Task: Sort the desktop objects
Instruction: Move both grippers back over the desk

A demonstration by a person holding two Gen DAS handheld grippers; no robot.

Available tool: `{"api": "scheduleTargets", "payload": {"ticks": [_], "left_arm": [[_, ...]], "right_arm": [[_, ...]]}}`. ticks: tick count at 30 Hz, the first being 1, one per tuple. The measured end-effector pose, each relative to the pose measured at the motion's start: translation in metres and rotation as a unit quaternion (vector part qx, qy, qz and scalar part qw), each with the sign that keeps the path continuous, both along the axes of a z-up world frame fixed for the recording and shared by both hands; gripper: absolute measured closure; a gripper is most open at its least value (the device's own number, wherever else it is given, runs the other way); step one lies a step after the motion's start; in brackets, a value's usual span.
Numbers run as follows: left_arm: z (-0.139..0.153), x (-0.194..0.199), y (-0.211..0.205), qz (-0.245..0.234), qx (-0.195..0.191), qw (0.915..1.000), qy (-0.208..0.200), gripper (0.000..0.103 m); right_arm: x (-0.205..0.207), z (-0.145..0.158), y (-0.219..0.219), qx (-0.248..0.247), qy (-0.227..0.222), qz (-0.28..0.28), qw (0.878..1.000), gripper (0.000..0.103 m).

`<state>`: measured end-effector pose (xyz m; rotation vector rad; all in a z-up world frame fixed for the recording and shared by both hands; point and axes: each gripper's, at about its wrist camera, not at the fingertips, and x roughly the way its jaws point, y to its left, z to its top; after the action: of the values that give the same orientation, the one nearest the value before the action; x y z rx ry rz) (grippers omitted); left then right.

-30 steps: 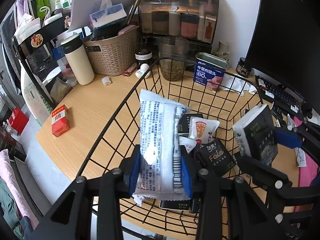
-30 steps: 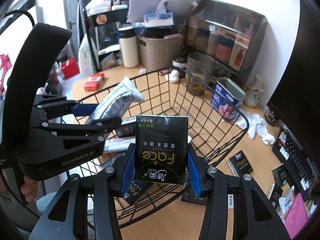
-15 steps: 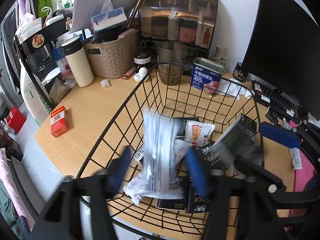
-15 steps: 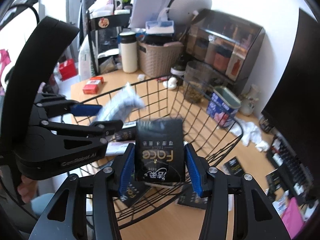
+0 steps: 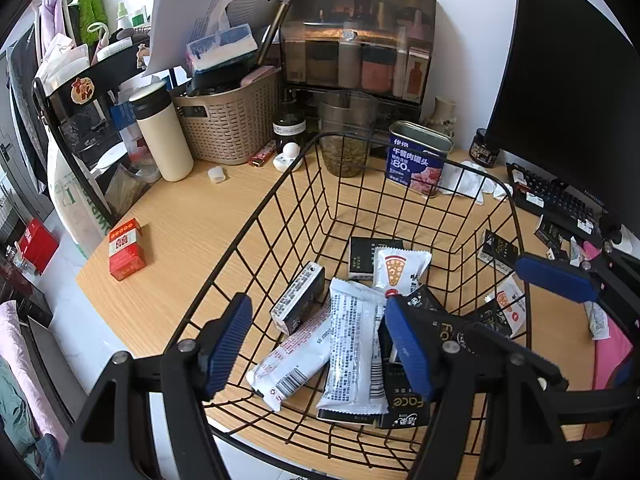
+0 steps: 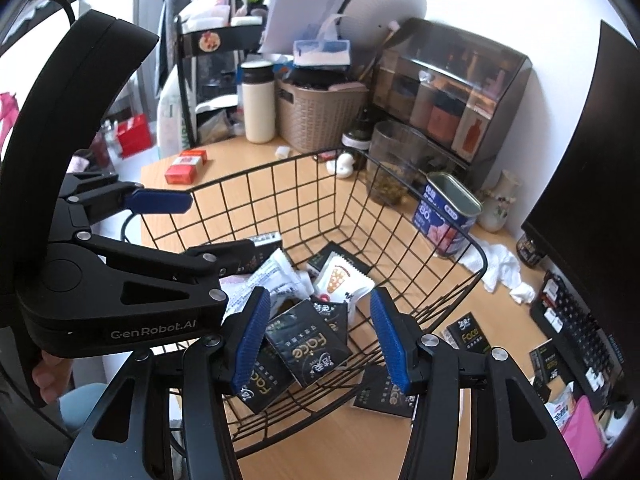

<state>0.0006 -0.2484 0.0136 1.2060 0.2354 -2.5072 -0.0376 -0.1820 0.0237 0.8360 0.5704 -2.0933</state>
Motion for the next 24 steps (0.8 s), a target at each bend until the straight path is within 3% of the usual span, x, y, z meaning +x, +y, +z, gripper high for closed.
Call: {"api": "scheduleTargets", "payload": {"ticks": [5,9,17,24], "left_arm": [[0.003,-0.001,0.001,-0.008,0.011,0.9999,0.000,0.029],[0.005,-0.005,0.017,-0.023,-0.001,0.9997,-0.004,0.029],[0.011,-0.020,0.092,-0.103,-0.026,0.9943,-0.008,0.029],[0.008,-0.041,0.179,-0.190,-0.022,0.9815,-0.010,0.026]], "right_arm": [[-0.003,0.002,0.004,0.000,-0.011,0.003,1.000,0.052],[-0.010,0.014,0.027,-0.023,-0.027,-0.004,0.999,0.051],[-0.041,0.003,0.127,-0.025,-0.043,-0.110,0.993,0.051],[-0.051,-0.018,0.207,-0.014,-0.060,-0.174,0.983,0.050]]}}
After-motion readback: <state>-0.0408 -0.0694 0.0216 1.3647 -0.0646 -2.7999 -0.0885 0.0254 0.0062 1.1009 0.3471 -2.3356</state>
